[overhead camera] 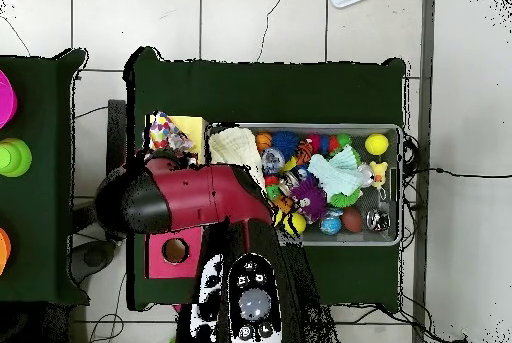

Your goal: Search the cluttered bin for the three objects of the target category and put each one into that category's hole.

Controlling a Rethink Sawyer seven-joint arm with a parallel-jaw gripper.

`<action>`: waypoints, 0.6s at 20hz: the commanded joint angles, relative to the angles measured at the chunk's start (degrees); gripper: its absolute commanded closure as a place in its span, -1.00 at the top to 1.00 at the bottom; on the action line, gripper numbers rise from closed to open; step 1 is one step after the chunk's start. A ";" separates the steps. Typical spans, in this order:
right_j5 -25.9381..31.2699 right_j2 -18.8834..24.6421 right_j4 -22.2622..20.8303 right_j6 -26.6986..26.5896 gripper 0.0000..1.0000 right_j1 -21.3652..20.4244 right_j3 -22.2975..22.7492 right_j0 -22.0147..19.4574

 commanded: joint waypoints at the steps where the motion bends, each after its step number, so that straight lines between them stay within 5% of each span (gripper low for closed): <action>1: -1.16 1.45 2.90 9.52 -1.00 1.39 6.17 -1.43; 12: -1.03 1.88 6.48 10.46 -1.00 2.20 6.15 -0.47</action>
